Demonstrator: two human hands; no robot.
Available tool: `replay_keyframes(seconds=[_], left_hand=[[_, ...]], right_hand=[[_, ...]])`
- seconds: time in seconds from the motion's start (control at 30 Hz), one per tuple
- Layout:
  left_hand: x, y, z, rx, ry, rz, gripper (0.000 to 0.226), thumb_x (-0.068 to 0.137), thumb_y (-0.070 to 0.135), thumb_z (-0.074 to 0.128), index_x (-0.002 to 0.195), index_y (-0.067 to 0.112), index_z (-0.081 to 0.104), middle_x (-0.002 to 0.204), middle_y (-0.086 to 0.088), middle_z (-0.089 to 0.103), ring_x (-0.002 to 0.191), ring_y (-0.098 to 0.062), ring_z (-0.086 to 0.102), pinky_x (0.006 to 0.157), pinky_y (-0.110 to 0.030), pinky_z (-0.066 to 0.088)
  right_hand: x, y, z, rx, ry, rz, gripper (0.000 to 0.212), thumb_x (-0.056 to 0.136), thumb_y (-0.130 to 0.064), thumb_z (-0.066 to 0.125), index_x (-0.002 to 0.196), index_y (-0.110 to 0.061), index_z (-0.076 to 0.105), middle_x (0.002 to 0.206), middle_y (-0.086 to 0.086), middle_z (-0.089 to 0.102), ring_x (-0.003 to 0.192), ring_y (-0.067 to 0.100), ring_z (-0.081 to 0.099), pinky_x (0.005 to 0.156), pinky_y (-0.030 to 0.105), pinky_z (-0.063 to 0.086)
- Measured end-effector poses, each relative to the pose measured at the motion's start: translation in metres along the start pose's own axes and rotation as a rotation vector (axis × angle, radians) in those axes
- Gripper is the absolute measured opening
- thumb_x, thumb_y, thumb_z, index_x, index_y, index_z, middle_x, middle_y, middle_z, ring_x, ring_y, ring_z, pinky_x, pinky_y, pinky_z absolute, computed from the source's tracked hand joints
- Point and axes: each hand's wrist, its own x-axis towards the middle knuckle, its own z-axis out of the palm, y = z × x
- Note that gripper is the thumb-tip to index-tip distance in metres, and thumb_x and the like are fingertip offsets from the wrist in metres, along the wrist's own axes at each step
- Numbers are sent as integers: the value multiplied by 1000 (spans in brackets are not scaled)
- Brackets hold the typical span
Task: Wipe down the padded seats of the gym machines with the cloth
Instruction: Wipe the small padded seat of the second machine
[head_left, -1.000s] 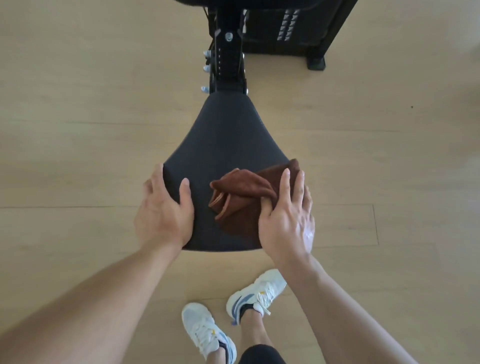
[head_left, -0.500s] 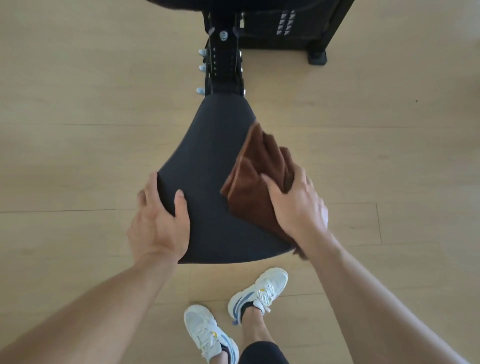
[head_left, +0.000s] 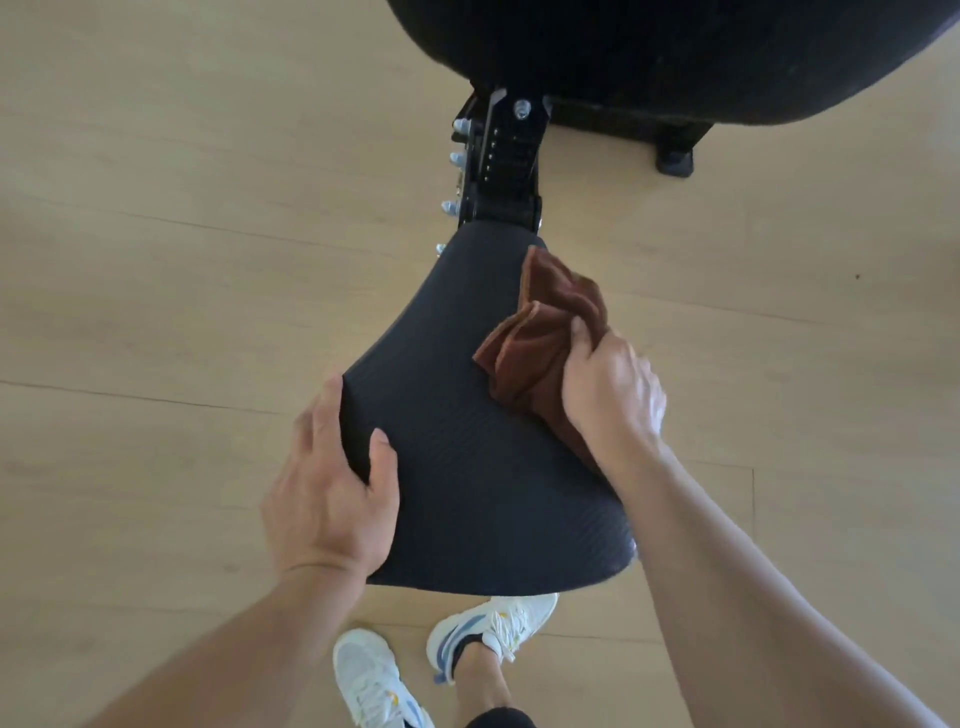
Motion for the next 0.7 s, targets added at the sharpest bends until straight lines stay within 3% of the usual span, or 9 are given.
replay_keyframes(seconds=[0.17,0.27,0.33,0.4,0.43,0.5,0.57,0.6,0.7], left_hand=[[0,0,1,-16,5,14,73,85,54,27,153,30,31,148,2,49,105,-36,65,79,-44,50],[0,-1,1,-35,17,7,72,84,52,28,152,29,35,149,5,49,107,-33,66,80,-42,50],[-1,-1,0,-55,20,2,72,83,51,28,152,29,37,150,6,49,107,-32,66,80,-40,50],[-2,-2,-1,-80,25,6,72,83,50,29,151,28,38,150,7,49,111,-29,65,83,-39,50],[-2,-3,-1,-90,32,7,71,84,49,30,151,28,38,150,7,50,114,-28,64,86,-39,49],[-1,-4,2,-134,62,-23,67,86,47,36,150,27,37,147,8,53,115,-27,63,89,-39,48],[-1,-7,4,-210,111,-58,65,88,46,41,149,24,35,145,8,52,115,-25,61,90,-40,47],[-1,-9,5,-242,146,-67,66,89,46,41,149,22,33,146,5,50,117,-24,60,91,-41,48],[0,-14,12,-340,265,-90,70,92,43,39,154,13,27,149,-7,43,131,-25,48,107,-35,41]], right_hand=[[51,-74,9,194,94,-111,48,105,-52,32,124,-18,59,122,8,66,115,34,59,84,39,37],[44,-91,16,180,180,-385,38,105,-50,37,120,-23,59,118,1,67,112,28,61,83,34,37],[39,-91,19,131,100,-676,34,103,-49,43,116,-24,63,125,1,66,123,27,56,102,40,42],[33,-95,18,-31,-95,-851,38,102,-52,45,126,-30,64,149,1,54,144,30,38,122,46,24],[31,-102,17,-106,-180,-892,40,102,-54,43,130,-32,63,154,1,48,148,30,31,123,44,17],[19,-119,19,-207,-248,-952,43,103,-53,42,125,-27,67,143,6,59,142,29,40,119,39,22],[5,-138,28,-348,-285,-978,49,102,-55,42,110,-18,72,124,12,69,123,34,55,94,37,37],[-3,-148,34,-429,-314,-985,52,100,-57,41,108,-17,73,121,13,70,118,35,59,85,37,37],[-34,-167,58,-536,-443,-1007,53,97,-60,38,107,-20,72,121,9,70,111,32,62,83,38,40]])
